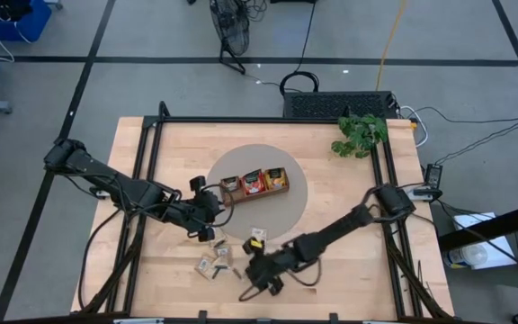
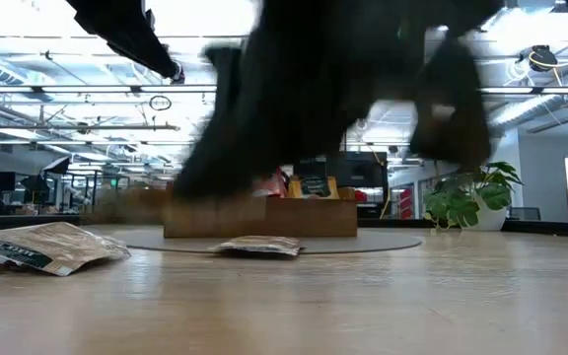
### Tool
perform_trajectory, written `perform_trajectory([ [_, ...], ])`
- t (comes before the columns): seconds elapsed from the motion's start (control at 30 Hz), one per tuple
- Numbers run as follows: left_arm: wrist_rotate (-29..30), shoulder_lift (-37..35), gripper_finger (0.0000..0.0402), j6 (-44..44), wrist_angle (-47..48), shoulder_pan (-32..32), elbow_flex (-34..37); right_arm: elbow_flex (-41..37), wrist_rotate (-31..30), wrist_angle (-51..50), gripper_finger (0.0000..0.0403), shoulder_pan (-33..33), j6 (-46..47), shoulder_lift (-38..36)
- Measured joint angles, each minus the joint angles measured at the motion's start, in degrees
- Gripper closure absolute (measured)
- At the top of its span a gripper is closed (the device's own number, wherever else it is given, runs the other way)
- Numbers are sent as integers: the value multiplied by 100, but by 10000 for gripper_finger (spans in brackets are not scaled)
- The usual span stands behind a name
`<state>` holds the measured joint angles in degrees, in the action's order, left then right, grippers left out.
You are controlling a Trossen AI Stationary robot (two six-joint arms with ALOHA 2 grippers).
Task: Pick & Place Tea
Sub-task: Put the brown tea bag into the wooden organizer
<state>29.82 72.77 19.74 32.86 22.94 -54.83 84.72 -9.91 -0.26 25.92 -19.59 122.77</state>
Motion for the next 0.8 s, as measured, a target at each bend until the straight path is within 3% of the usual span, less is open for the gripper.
perform_trajectory([
  [0.17,0,0,316,130,-10,1,0,-979,953,1503,402,141,417,-785],
  [0.37,-224,4,316,574,-239,30,2,-2961,1613,4939,402,-71,1340,-1437],
  [0.6,-484,621,315,423,-2361,107,176,-4237,2277,8002,402,-389,2245,-1467],
  [0.8,-760,1444,296,-1542,-3705,326,188,-4698,2354,9004,403,-333,2319,-1463],
])
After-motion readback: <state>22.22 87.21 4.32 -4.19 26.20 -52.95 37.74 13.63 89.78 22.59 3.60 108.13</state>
